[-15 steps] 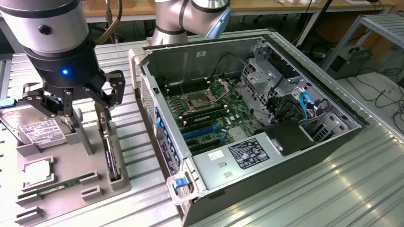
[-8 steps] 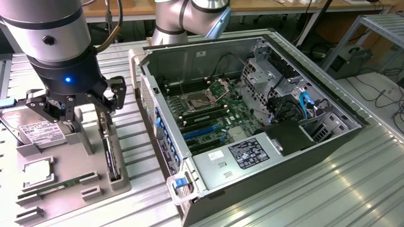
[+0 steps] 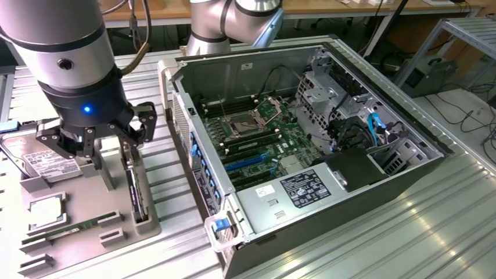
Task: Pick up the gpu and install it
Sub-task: 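Pick up the gpu and move the gpu toward the slot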
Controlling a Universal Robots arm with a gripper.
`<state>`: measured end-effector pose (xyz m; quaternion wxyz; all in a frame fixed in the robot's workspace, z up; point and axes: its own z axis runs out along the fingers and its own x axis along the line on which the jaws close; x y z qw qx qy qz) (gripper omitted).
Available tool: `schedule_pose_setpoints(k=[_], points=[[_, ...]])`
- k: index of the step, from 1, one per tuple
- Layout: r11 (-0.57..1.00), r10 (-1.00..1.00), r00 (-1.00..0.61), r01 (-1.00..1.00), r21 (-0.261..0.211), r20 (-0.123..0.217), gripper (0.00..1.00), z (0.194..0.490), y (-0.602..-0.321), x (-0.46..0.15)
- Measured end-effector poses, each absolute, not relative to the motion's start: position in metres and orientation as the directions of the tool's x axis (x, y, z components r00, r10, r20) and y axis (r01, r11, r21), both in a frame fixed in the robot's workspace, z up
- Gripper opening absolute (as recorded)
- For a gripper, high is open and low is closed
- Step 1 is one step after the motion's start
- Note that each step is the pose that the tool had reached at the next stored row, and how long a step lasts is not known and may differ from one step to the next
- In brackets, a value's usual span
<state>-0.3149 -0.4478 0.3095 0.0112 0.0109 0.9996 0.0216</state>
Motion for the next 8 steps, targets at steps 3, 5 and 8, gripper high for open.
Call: schedule_pose_setpoints(k=[3,5,8], points=[[0.999,0.021,-1.000,0.020,0.043,-0.022,0.60,0.303,-0.448,-0.315],[0.999,0.019,-1.000,0.018,0.043,-0.021,0.60,0.299,-0.448,-0.314],[0.999,0.019,-1.000,0.018,0.043,-0.021,0.60,0.293,-0.449,-0.314]])
